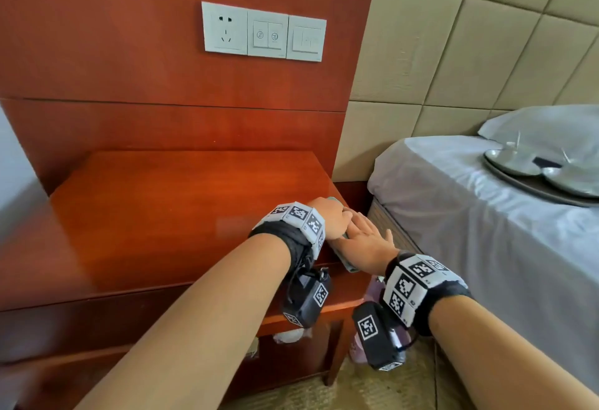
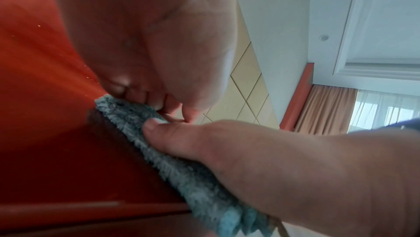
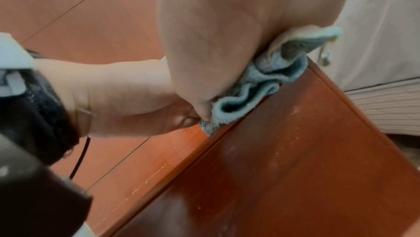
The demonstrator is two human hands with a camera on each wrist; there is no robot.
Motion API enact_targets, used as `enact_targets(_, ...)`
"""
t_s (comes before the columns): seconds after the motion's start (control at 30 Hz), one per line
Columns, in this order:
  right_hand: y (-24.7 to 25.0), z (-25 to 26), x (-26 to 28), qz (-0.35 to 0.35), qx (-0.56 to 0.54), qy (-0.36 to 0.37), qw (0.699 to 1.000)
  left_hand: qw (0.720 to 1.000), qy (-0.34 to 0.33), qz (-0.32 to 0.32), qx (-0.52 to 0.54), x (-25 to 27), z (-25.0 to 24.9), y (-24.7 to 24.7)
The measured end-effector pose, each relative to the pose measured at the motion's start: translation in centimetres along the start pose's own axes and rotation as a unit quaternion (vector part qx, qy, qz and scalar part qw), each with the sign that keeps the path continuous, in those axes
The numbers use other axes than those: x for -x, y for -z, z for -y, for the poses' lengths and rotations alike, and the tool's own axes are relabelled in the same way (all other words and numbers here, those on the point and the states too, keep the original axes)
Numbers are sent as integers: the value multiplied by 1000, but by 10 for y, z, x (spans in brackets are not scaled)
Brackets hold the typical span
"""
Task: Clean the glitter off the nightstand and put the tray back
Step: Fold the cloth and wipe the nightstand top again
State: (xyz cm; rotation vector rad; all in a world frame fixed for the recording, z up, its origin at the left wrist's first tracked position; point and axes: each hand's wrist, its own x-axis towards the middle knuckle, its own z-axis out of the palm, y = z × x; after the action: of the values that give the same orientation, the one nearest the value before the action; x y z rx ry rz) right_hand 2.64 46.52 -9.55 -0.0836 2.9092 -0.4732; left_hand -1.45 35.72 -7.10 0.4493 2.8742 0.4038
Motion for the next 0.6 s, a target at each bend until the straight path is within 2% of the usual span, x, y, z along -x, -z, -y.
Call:
enact_targets(0.2, 8, 8, -27, 48, 31, -8, 998, 1000, -4, 15, 3, -21, 19, 7)
enact_targets(0.33, 16, 16, -52, 92, 57, -14, 994, 998, 4, 39, -42, -41, 27, 21)
enact_targets(0.47, 31, 20, -95, 128, 74, -1, 989, 988, -3, 106, -109, -75, 34, 54)
enact_targets(0.53, 37, 20, -119, 142, 69, -2, 987, 985, -11, 109, -135, -96, 41, 62)
enact_targets(0.6, 40, 20, -142, 148, 64, -2, 987, 990, 33, 90, -103, -119, 47, 66)
